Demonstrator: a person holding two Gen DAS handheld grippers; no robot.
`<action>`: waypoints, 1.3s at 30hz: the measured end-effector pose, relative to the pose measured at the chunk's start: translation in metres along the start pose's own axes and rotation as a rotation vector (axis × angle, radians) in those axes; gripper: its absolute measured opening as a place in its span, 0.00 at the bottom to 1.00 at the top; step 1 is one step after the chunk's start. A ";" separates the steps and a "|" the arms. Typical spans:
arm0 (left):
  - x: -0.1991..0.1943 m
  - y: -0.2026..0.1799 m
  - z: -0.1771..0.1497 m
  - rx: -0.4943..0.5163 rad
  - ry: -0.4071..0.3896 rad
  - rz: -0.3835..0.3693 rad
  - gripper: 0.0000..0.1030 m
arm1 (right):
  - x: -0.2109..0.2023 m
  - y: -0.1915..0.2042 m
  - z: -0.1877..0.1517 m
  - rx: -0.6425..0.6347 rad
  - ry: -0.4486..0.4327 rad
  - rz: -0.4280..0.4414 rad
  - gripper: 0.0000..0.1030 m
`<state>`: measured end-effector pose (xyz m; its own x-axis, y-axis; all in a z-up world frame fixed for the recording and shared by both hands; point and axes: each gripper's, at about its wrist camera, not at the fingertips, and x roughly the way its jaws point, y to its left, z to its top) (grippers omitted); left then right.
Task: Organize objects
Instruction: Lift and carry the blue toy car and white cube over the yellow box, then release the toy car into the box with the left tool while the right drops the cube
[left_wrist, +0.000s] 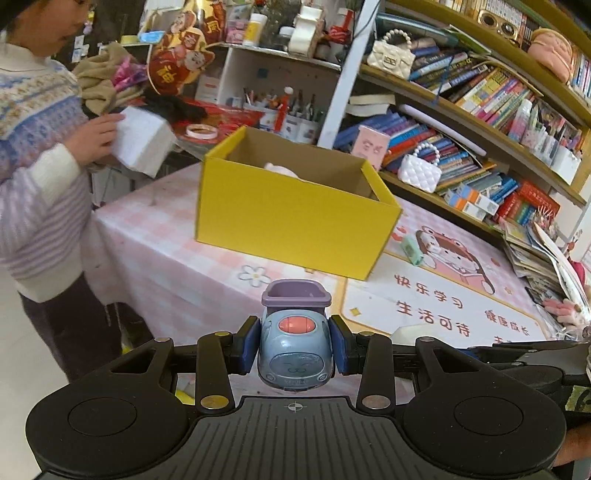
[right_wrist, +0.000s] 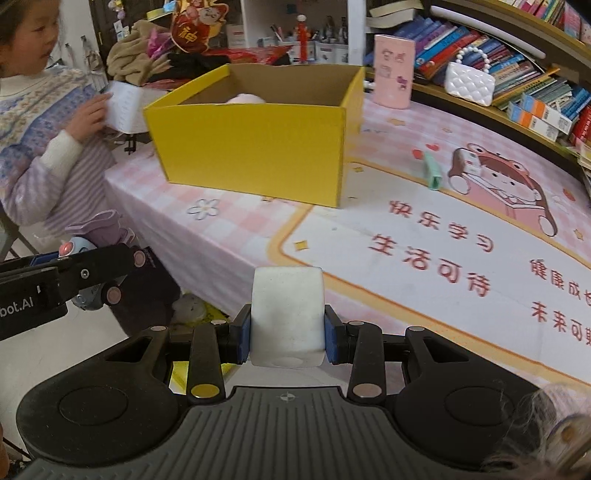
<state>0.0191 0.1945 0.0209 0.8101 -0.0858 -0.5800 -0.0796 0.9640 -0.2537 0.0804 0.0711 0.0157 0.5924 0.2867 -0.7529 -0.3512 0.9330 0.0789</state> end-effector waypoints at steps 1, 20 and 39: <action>-0.003 0.003 0.001 0.003 -0.007 0.001 0.37 | 0.000 0.003 0.000 0.003 -0.002 0.003 0.33; 0.030 -0.004 0.118 0.052 -0.267 -0.027 0.37 | -0.015 -0.009 0.118 0.001 -0.303 -0.034 0.33; 0.174 -0.023 0.148 0.101 -0.048 0.092 0.37 | 0.118 -0.029 0.200 -0.295 -0.149 0.000 0.34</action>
<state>0.2478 0.1944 0.0411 0.8292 0.0138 -0.5587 -0.0975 0.9879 -0.1204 0.3054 0.1210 0.0548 0.6846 0.3354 -0.6472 -0.5330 0.8360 -0.1306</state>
